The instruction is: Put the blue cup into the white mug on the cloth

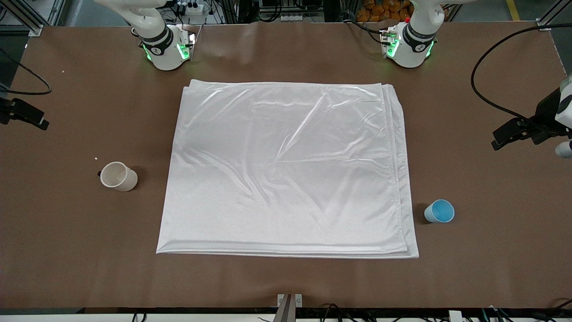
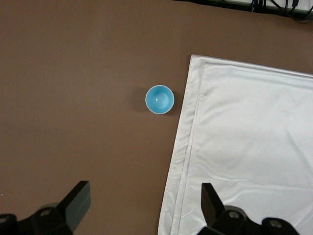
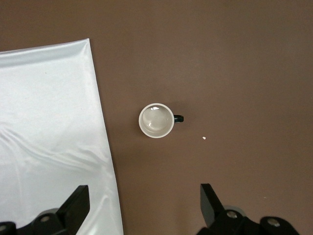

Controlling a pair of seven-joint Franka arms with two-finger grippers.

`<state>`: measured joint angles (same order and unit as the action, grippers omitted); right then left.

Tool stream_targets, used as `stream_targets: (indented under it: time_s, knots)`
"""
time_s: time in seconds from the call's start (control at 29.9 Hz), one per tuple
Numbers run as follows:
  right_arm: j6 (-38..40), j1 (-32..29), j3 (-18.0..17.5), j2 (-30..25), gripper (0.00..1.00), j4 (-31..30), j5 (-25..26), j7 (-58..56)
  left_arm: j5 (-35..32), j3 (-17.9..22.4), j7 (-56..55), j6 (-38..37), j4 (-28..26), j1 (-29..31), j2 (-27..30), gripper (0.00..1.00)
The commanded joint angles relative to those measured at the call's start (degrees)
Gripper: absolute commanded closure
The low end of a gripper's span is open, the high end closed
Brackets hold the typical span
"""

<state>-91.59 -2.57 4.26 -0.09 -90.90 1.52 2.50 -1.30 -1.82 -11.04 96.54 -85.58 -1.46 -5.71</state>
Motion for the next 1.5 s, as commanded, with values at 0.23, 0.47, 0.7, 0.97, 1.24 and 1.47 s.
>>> stream_targets:
  time_s: [0.23,0.47,0.7,0.97,1.24,1.47]
  knots:
    - [-0.1,-0.7,0.0,0.3,0.0,0.4,-0.6,-0.8,-0.1,0.1,1.4,-0.1,0.2,0.0,0.3,0.0]
    - [-1.8,-1.8,0.0,0.2,0.0,-1.4,-0.6,-1.4,-0.5,0.1,1.7,-0.1,0.2,0.0,0.0,0.0]
    - [-4.8,-3.4,0.0,0.2,0.0,-4.6,-0.6,-7.1,-2.6,0.1,2.7,0.1,0.1,-0.6,-1.5,0.0]
    - [-9.1,-5.2,0.0,0.2,0.0,-9.6,-3.5,-14.7,-4.3,0.0,3.2,2.2,-0.3,-0.4,-3.3,0.0]
    - [-16.3,-5.9,0.1,0.3,0.0,-15.4,-3.5,-27.4,-4.2,0.1,3.2,4.8,-0.8,0.0,-8.3,0.0]
    - [-23.5,-7.0,0.1,1.2,0.0,-20.6,-3.5,-37.7,-4.9,0.1,2.9,8.9,-2.6,1.4,-11.7,0.0]
